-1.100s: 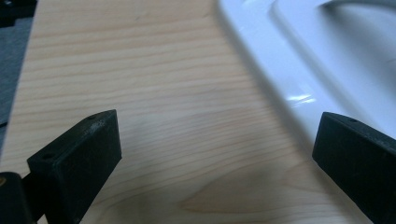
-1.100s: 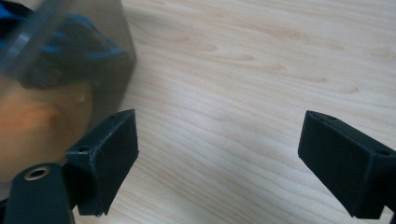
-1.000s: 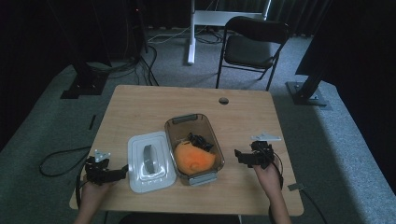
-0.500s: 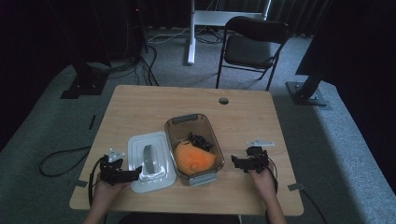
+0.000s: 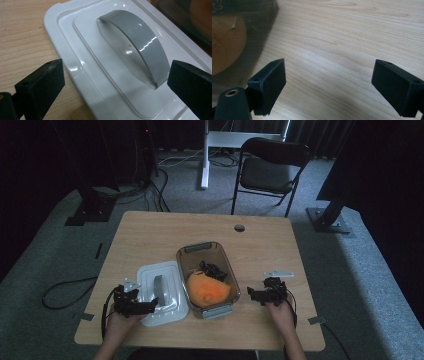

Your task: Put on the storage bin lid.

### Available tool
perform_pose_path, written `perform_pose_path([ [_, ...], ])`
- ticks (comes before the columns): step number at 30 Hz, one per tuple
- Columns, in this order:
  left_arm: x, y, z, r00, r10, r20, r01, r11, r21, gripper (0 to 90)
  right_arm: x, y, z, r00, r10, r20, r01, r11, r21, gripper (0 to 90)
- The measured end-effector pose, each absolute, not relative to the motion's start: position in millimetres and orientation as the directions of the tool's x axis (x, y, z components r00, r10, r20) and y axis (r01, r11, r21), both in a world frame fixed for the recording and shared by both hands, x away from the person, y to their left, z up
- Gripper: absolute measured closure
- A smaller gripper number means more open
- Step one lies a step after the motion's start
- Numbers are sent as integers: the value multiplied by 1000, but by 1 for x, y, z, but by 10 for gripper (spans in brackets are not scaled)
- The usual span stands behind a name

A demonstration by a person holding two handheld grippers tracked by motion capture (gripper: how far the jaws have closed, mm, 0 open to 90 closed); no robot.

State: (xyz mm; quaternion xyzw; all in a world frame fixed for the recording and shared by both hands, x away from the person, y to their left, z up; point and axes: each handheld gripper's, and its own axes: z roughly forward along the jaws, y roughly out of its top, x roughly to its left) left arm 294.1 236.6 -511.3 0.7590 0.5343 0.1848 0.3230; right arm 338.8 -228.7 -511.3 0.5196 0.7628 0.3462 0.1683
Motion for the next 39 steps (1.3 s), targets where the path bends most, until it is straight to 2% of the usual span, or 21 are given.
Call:
perform_pose_path([
  [16,302,215,-516,396,916,-60,696,-257,670,66,339,-228,-512,-404,909,101,675,223,703,115],
  [23,307,210,-520,411,908,-79,697,-257,670,219,339,-227,-513,-406,909,95,677,229,700,115],
  [27,311,209,-520,395,914,-88,699,-237,674,252,339,-226,-513,-410,908,93,675,233,700,115],
  [33,315,207,-520,380,916,-124,713,-205,671,349,339,-222,-512,-416,905,92,672,237,702,115],
  [37,313,206,-519,392,913,-115,697,-214,684,471,340,-214,-514,-432,898,87,666,253,701,115],
  [39,312,208,-519,386,915,-116,693,-204,691,502,340,-211,-515,-440,894,89,667,259,699,115],
])
